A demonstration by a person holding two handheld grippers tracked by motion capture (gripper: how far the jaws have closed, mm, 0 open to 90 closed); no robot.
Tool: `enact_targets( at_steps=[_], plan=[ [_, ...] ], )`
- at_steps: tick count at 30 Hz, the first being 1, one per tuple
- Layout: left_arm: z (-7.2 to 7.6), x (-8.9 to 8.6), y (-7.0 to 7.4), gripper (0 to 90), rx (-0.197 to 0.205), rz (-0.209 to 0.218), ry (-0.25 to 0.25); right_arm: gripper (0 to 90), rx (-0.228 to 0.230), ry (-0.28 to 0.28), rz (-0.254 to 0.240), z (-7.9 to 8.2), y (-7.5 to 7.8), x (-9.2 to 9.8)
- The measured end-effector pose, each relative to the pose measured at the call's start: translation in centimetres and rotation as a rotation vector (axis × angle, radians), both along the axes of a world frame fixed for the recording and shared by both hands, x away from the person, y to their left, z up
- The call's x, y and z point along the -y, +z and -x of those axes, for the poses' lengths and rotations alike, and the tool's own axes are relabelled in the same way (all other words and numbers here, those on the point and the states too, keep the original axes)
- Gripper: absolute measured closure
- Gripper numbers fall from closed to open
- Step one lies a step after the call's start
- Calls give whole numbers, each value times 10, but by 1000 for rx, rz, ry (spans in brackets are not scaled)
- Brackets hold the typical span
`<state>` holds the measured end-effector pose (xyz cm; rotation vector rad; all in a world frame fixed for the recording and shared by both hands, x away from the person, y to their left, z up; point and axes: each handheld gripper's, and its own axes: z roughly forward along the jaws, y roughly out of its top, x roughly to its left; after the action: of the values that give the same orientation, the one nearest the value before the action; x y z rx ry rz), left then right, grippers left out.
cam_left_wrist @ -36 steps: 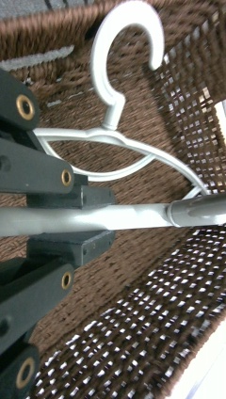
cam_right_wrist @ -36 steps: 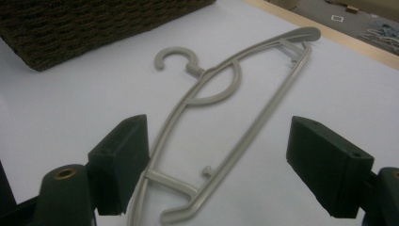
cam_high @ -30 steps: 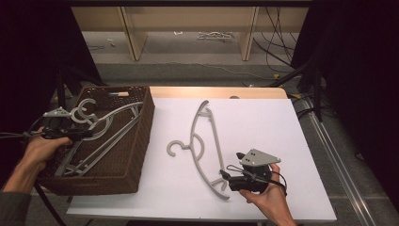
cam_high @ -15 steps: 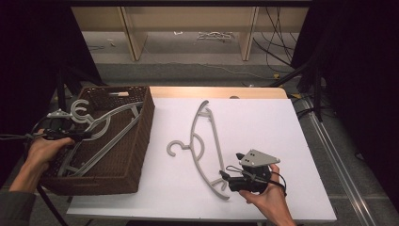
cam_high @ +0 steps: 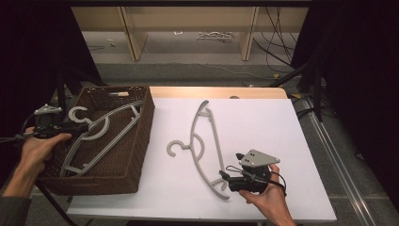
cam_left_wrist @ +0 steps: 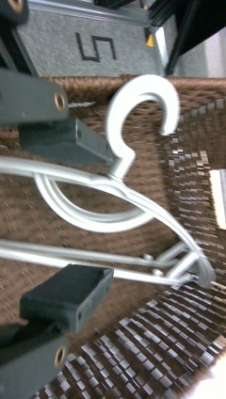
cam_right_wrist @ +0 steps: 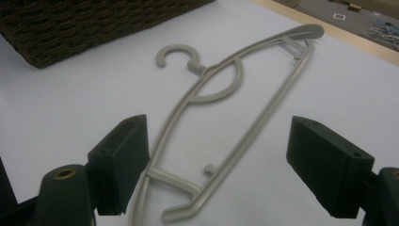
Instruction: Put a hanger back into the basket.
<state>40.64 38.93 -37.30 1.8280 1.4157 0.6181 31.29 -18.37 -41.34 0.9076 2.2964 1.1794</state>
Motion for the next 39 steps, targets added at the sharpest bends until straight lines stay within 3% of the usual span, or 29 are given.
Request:
enact_targets(
  at_steps=[2, 8, 16, 22, 27, 39],
  plan=[
    [5, 7, 2, 334, 30, 43, 9, 227, 2, -1, -2, 0, 0, 0],
    [25, 29, 14, 264, 112, 69, -16, 226, 6, -5, -16, 0, 0, 1],
    [55, 65, 26, 247, 194, 198, -97, 226, 4, 1, -16, 0, -1, -1],
    [71, 92, 26, 243, 230, 223, -164, 226, -4, -3, -28, 1, -1, -2],
    [79, 107, 24, 243, 251, 219, -200, 226, -7, -1, -31, 1, -2, -2],
    [96, 149, 6, 231, 291, 246, -331, 226, -4, -1, -36, 2, -3, -4]
  ],
)
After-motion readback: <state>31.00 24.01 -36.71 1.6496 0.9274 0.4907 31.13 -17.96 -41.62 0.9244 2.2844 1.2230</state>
